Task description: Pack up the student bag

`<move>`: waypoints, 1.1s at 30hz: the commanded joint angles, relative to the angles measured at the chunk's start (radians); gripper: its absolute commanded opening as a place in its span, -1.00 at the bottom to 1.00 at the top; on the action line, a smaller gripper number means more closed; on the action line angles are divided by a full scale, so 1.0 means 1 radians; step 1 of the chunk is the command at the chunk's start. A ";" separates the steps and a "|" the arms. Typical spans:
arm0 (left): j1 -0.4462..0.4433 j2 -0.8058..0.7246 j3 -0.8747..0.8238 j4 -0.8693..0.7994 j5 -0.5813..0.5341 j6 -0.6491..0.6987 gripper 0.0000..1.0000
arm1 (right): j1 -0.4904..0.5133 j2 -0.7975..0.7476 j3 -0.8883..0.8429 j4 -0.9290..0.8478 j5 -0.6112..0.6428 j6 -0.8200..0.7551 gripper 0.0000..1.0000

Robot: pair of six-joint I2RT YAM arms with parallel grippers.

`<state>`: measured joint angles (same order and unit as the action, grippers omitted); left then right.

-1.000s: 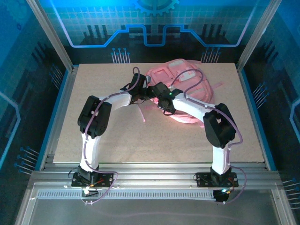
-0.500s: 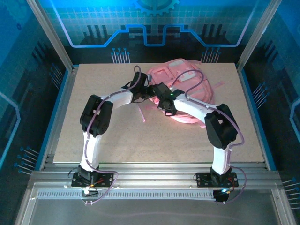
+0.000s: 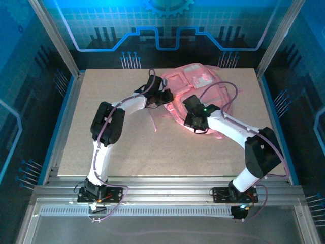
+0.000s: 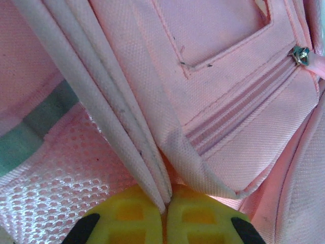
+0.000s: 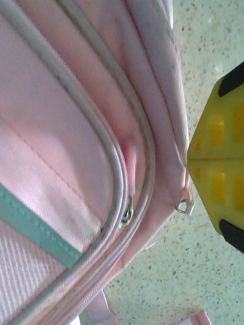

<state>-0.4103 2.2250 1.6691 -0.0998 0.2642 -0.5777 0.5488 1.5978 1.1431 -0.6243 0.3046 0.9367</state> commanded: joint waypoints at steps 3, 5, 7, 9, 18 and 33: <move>0.019 0.011 0.007 -0.014 -0.056 0.041 -1.00 | -0.069 -0.038 -0.020 -0.019 -0.075 -0.170 -1.00; 0.032 0.016 0.019 -0.027 -0.048 0.044 -1.00 | -0.096 -0.045 -0.026 -0.025 -0.102 -0.243 -1.00; 0.043 0.014 0.025 -0.039 -0.042 0.047 -1.00 | -0.120 -0.053 -0.026 -0.022 -0.159 -0.322 -1.00; 0.045 0.001 0.016 -0.040 -0.044 0.054 -1.00 | -0.122 -0.066 -0.018 -0.003 -0.199 -0.379 -0.99; 0.044 -0.030 0.013 -0.059 -0.027 0.066 -1.00 | -0.122 0.034 0.119 0.016 -0.316 -0.525 -0.36; 0.045 -0.044 0.027 -0.079 -0.016 0.069 -1.00 | -0.133 0.098 0.082 0.049 -0.309 -0.559 -0.07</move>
<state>-0.3904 2.2242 1.6806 -0.1238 0.2703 -0.5472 0.4259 1.6951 1.2407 -0.5816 0.0063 0.3843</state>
